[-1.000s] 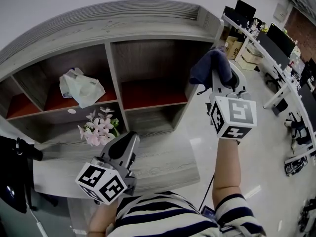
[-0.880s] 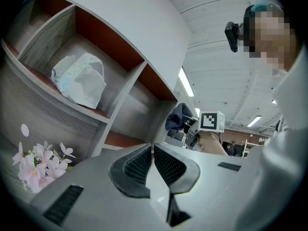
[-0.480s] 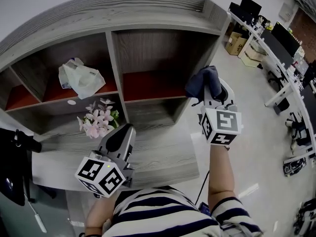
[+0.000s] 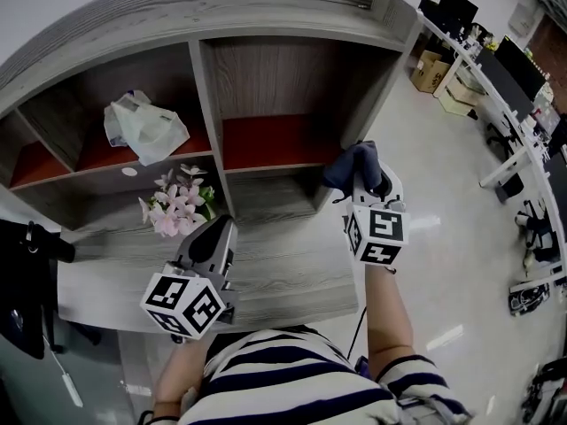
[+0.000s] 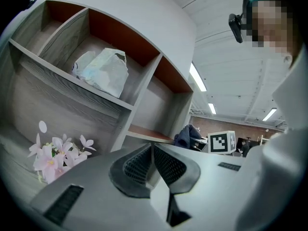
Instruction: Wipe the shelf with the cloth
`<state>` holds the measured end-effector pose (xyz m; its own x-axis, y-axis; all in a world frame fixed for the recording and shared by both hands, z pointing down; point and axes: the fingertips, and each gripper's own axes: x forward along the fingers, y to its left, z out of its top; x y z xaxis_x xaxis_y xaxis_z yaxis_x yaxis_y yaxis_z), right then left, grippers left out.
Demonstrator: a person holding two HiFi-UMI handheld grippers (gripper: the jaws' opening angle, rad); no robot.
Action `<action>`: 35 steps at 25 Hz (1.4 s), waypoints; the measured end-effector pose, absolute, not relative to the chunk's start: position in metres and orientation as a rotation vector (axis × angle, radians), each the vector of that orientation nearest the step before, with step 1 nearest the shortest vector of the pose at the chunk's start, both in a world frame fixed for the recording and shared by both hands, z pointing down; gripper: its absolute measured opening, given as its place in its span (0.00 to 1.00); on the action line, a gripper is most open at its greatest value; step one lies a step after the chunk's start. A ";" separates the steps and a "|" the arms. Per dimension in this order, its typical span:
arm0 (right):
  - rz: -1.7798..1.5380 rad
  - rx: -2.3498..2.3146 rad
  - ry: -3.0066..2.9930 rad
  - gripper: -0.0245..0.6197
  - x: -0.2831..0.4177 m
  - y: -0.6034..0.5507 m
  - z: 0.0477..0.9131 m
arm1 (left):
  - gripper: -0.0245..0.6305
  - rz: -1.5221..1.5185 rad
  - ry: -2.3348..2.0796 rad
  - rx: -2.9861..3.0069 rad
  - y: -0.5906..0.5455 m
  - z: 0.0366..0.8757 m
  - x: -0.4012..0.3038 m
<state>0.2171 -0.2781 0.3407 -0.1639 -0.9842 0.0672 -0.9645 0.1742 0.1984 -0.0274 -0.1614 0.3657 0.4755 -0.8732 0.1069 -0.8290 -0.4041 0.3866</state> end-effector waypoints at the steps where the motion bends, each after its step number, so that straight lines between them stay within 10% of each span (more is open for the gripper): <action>1: -0.146 1.907 -2.258 0.14 0.218 -0.278 0.348 | 0.08 -0.150 -1.431 2.336 -0.162 0.369 -0.028; 35: 0.382 1.630 -1.993 0.14 0.219 -0.278 0.599 | 0.08 -0.002 -1.521 2.178 -0.157 0.436 -0.050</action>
<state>0.2191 -0.2783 0.5986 -0.1299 -0.8157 0.5637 -0.9664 0.2314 0.1120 -0.0497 -0.1572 0.4361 0.3822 -0.8850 0.2661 -0.8844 -0.2668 0.3829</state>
